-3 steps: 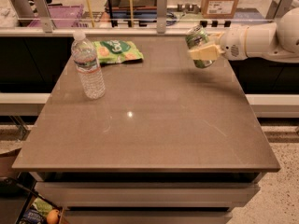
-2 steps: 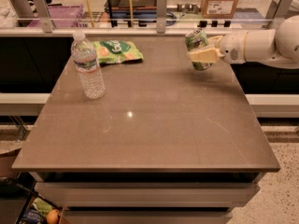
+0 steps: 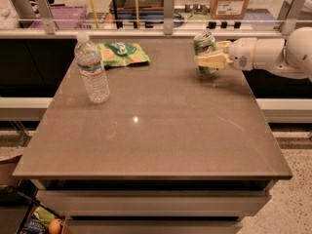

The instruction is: Place green can upright

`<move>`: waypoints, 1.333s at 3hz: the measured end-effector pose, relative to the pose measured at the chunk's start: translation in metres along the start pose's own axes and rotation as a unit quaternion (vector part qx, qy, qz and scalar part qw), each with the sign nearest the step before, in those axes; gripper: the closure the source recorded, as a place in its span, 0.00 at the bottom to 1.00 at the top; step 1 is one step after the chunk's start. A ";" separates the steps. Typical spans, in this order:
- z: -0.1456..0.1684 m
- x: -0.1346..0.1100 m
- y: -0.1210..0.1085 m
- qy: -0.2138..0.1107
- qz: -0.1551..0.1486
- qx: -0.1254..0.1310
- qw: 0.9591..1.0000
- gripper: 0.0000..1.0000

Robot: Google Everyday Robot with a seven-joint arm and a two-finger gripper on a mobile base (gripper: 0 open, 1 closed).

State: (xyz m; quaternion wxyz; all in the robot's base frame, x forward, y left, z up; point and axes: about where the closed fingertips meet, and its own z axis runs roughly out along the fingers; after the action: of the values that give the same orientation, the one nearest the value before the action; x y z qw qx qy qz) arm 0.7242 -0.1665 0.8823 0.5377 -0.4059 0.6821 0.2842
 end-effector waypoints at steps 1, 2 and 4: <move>0.006 0.004 -0.003 -0.021 -0.003 -0.012 1.000 1.00; 0.006 0.010 -0.005 -0.034 -0.001 -0.016 0.999 1.00; 0.004 0.024 -0.010 -0.063 0.006 -0.020 0.998 1.00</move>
Offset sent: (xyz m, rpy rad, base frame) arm 0.0070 -0.0110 -0.0170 0.0902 -0.0436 0.0320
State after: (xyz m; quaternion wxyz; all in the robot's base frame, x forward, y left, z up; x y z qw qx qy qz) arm 0.7325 -0.1741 0.8590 0.5695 -0.3939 0.6436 0.3259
